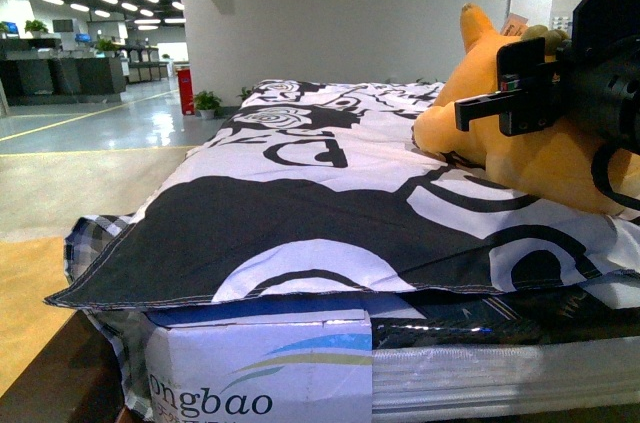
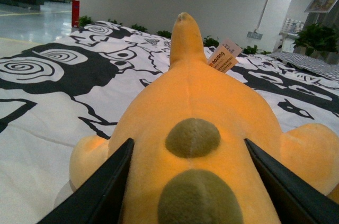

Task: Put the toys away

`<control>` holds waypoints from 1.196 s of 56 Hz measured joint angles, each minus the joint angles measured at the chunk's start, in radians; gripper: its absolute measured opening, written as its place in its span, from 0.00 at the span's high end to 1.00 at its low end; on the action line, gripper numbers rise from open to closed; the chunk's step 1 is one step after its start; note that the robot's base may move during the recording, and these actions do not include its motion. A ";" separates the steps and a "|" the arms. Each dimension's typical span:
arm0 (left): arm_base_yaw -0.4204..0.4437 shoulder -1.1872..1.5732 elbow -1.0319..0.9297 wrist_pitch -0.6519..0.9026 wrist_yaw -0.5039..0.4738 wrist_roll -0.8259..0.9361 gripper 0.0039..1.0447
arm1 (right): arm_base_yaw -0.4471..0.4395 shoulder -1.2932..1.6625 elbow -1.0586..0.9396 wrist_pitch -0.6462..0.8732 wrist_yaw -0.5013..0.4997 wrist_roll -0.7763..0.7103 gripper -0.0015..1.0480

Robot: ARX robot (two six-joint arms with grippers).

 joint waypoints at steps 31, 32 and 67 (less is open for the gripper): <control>0.000 0.000 0.000 0.000 0.000 0.000 0.06 | -0.106 -0.230 -0.012 -0.172 -0.182 0.117 0.93; 0.000 0.000 0.000 0.000 0.000 0.000 0.06 | -0.123 -0.259 -0.012 -0.190 -0.208 0.135 0.93; 0.000 0.000 0.000 0.000 0.000 0.000 0.06 | -0.576 -0.863 -0.335 -0.369 -0.634 0.461 0.93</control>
